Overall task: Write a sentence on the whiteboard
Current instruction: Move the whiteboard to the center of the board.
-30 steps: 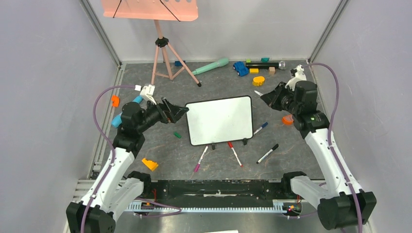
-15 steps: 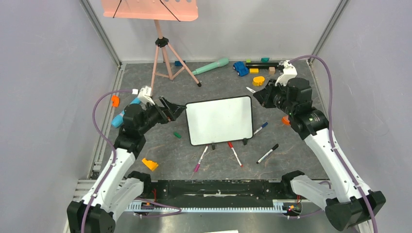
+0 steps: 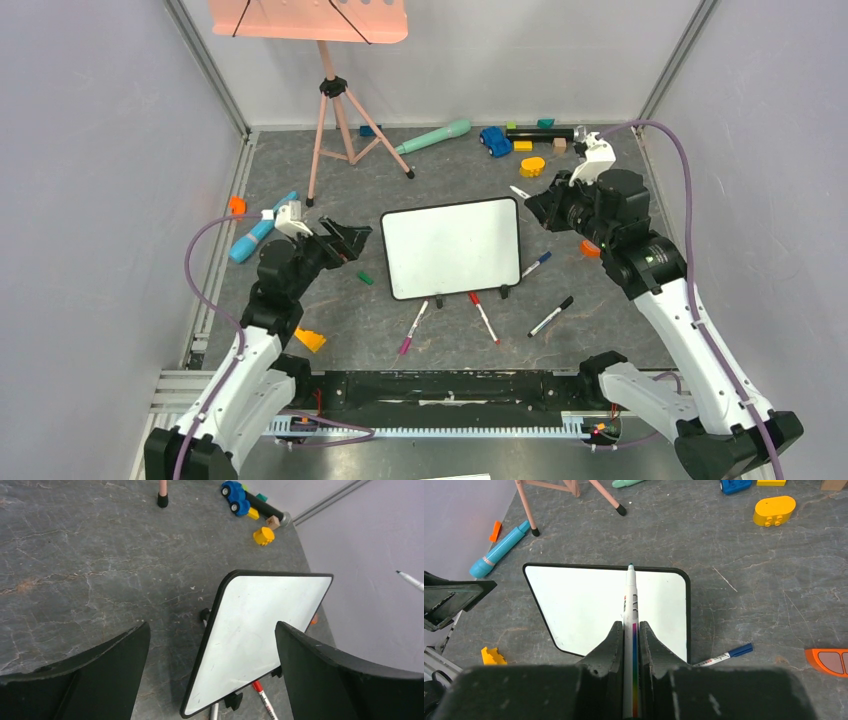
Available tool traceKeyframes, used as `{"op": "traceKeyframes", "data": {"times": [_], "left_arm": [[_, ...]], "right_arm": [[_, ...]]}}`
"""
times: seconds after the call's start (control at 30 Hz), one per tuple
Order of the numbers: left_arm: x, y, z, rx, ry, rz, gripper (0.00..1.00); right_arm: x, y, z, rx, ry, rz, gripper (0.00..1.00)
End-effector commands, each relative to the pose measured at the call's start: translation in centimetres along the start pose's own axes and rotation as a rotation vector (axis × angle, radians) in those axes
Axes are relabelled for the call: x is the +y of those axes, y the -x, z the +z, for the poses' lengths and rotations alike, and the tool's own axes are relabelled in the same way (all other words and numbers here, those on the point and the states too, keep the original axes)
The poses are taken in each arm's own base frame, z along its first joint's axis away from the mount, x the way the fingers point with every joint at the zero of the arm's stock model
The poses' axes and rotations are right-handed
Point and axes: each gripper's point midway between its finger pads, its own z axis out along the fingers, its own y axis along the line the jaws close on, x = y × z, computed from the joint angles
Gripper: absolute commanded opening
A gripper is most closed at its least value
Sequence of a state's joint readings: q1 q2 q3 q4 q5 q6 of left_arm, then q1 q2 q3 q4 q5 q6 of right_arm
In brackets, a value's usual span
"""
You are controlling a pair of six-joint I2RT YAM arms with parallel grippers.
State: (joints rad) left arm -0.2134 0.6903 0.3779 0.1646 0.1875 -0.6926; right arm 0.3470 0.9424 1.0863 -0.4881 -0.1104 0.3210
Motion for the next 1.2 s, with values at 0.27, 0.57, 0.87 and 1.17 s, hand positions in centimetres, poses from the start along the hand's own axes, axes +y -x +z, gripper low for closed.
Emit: {"op": "traceKeyframes", "data": {"times": [0.27,0.57,0.87,1.17], "left_arm": [[-1.4,0.7,1.5,-0.018,-0.08,-0.027,1.0],[-5.3,-3.3,-1.4,0.179,-0.3,-0.286,1.0],[-4.9,-4.7,-5.3,0.199,-0.246,-0.34,1.0],[-1.7,-3.6,-5.9,-0.064,-0.23,-0.549,0.9]], "right_arm": [[0.0,-0.6,0.7,0.03,0.01,-0.032,0.0],[0.9,-0.7,1.1,0.064,0.053,-0.023,0.0],[0.8,1.0,1.2,0.032,0.033,-0.046,0.0],[1.0,1.0,1.8,0.029,0.047,-0.046,0.0]]}}
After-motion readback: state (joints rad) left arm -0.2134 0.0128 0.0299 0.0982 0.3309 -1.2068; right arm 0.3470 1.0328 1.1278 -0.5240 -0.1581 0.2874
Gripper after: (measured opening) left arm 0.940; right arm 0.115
